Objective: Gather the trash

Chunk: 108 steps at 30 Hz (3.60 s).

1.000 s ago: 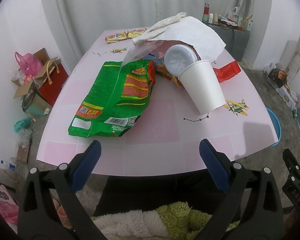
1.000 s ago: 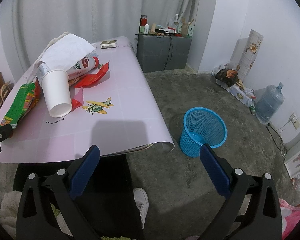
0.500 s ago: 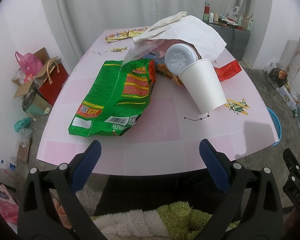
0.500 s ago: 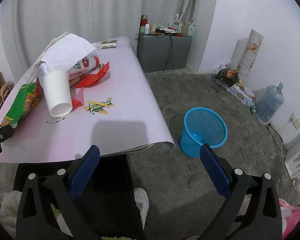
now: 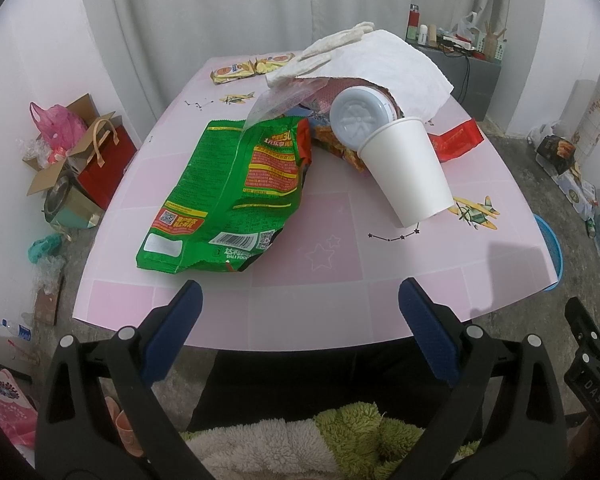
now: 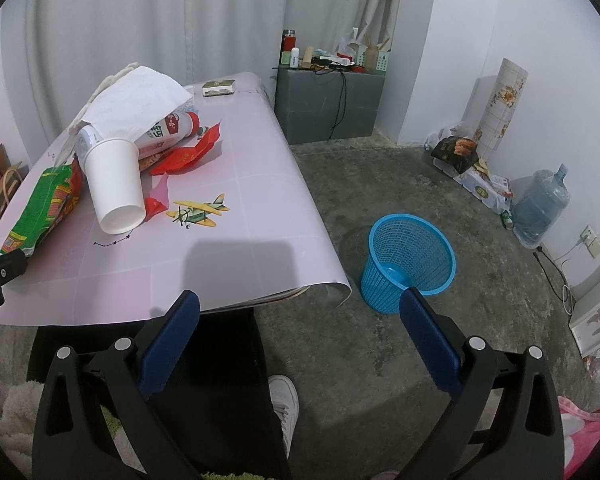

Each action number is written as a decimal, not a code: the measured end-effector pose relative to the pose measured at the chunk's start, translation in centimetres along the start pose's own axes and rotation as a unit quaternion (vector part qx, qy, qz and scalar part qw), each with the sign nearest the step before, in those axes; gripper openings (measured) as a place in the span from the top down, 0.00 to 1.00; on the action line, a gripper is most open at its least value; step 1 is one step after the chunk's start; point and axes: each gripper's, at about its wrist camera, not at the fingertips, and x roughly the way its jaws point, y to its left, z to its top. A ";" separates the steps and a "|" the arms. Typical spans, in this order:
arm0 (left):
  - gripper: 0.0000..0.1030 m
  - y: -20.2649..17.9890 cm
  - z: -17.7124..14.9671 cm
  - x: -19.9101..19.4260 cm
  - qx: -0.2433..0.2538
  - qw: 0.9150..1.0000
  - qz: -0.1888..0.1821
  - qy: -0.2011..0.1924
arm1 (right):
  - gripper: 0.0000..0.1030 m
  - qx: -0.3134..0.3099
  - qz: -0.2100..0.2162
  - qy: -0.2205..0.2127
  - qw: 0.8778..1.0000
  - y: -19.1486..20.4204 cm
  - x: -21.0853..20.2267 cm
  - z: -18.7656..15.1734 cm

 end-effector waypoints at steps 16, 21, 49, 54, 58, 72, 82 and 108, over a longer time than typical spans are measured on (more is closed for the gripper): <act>0.08 0.5 -0.1 0.2 0.004 1.000 -0.007 -0.006 | 0.05 0.005 0.006 0.000 1.000 1.7 0.8 0.5; 0.08 0.9 0.8 0.5 0.013 1.000 -0.008 -0.014 | 0.05 0.013 0.020 -0.013 1.000 2.4 0.5 1.4; 0.08 3.7 9.4 2.6 0.032 0.998 -0.021 -0.047 | 0.05 0.070 0.153 -0.017 0.986 2.0 5.1 3.3; 0.08 4.4 11.2 2.9 0.029 0.991 -0.098 -0.085 | 0.05 0.074 0.167 -0.020 0.983 2.1 5.8 4.5; 0.08 4.8 13.8 3.5 0.013 0.985 -0.150 -0.085 | 0.05 0.072 0.191 -0.029 0.979 2.6 6.4 6.2; 0.20 1.4 21.6 10.4 0.095 0.972 -0.197 -0.087 | 0.05 0.060 0.251 -0.017 0.966 5.5 8.5 9.2; 0.71 1.9 22.7 14.9 0.118 0.966 -0.227 -0.034 | 0.06 0.042 0.268 -0.012 0.962 7.4 8.9 9.7; 1.00 8.9 24.3 7.5 0.016 0.953 -0.262 -0.153 | 0.22 -0.038 0.304 0.085 0.948 14.3 11.9 11.4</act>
